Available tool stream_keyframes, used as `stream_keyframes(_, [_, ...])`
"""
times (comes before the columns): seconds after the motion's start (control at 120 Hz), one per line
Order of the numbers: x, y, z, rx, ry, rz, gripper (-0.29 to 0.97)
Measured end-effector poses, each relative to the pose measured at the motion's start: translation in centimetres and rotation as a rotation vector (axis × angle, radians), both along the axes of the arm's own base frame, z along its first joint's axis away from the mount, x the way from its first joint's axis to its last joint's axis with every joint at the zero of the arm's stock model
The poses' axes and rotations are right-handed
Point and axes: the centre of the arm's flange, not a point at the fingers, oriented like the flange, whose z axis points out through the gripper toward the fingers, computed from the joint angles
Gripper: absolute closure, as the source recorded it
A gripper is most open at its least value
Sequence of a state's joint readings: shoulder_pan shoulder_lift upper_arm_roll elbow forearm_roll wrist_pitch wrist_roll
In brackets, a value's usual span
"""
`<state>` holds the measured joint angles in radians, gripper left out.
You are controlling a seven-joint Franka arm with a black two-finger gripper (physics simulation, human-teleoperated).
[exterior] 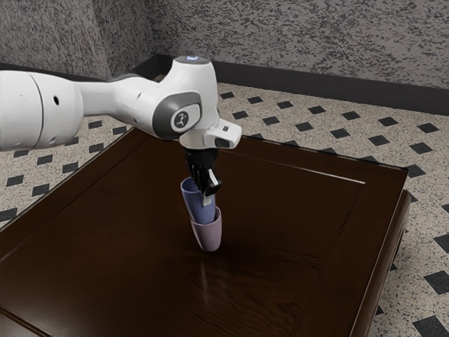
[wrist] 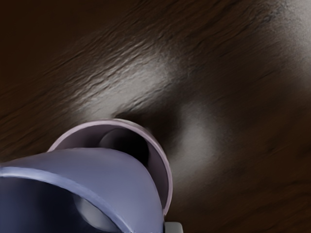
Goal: Place the left cup onto the right cup
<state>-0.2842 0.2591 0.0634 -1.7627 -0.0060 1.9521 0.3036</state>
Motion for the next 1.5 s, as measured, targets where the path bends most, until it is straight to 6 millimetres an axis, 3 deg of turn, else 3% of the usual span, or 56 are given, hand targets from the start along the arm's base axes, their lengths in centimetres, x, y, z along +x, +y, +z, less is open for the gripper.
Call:
stream_keyframes(0.267, [0.2,0.3,-0.1,0.0,-0.006,0.006,0.78])
stream_keyframes(0.4, [0.2,0.2,-0.3,-0.003,-0.003,0.006,0.69])
stream_keyframes(0.65, [0.1,0.2,-0.7,-0.007,-0.007,-0.004,0.3])
stream_keyframes(0.783, [0.2,0.2,-0.5,-0.011,-0.02,-0.013,0.16])
stream_keyframes(1.15, [-0.3,0.3,3.1,-0.028,-0.077,-0.027,0.03])
stream_keyframes(1.5, [-2.0,0.8,8.7,-0.048,-0.12,-0.029,0.01])
